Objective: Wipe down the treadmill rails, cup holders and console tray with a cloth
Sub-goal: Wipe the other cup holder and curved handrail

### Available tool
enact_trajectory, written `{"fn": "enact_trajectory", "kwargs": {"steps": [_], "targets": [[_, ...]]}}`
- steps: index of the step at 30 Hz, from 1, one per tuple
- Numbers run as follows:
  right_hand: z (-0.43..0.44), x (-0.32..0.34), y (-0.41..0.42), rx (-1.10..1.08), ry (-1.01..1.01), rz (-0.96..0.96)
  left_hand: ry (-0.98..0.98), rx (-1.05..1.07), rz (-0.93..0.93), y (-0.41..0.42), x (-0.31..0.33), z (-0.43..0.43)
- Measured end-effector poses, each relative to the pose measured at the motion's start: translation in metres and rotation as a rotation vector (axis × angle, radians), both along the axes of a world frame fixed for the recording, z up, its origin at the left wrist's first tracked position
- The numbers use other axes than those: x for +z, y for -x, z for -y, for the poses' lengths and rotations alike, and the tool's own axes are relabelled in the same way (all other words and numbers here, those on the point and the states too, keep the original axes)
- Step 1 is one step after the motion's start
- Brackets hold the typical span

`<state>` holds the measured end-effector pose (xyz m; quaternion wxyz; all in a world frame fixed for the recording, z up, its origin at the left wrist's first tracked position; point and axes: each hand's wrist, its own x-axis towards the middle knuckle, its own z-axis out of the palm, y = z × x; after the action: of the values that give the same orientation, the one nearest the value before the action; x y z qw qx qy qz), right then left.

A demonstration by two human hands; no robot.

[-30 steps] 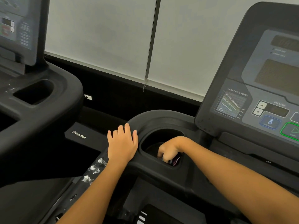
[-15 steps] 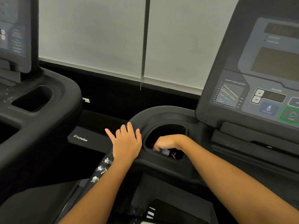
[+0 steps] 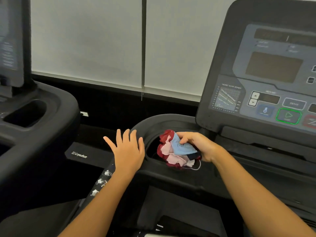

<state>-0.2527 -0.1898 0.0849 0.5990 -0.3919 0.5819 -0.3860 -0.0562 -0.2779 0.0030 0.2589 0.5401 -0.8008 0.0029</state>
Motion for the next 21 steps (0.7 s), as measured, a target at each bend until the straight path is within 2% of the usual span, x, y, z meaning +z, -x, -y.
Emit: {"fn": "enact_trajectory", "kwargs": {"steps": [2,5,6,9,13,16,19,21], "targets": [[-0.009,-0.002,-0.006,-0.105,0.031,0.179,-0.032,-0.009,-0.182,0.002,0.015,-0.015],[-0.018,-0.006,-0.022,-0.2,0.066,0.333,-0.194,-0.067,-0.586,0.007,0.042,-0.057],[-0.021,-0.006,-0.029,-0.207,0.069,0.392,-0.252,-0.095,-0.668,0.01,0.049,-0.074],[-0.03,-0.005,-0.046,-0.17,0.048,0.505,-0.438,-0.2,-0.77,0.023,0.05,-0.112],[-0.04,-0.012,-0.064,-0.089,0.01,0.598,-0.678,-0.153,-0.953,0.023,0.047,-0.124],[-0.039,-0.017,-0.078,0.023,-0.01,0.633,-0.625,-0.152,-0.927,0.011,0.044,-0.124],[-0.033,-0.015,-0.092,0.139,-0.021,0.658,-0.594,-0.046,-0.895,-0.009,0.043,-0.117],[-0.027,-0.017,-0.099,0.19,-0.001,0.588,-0.583,0.034,-0.91,-0.024,0.048,-0.114]]}}
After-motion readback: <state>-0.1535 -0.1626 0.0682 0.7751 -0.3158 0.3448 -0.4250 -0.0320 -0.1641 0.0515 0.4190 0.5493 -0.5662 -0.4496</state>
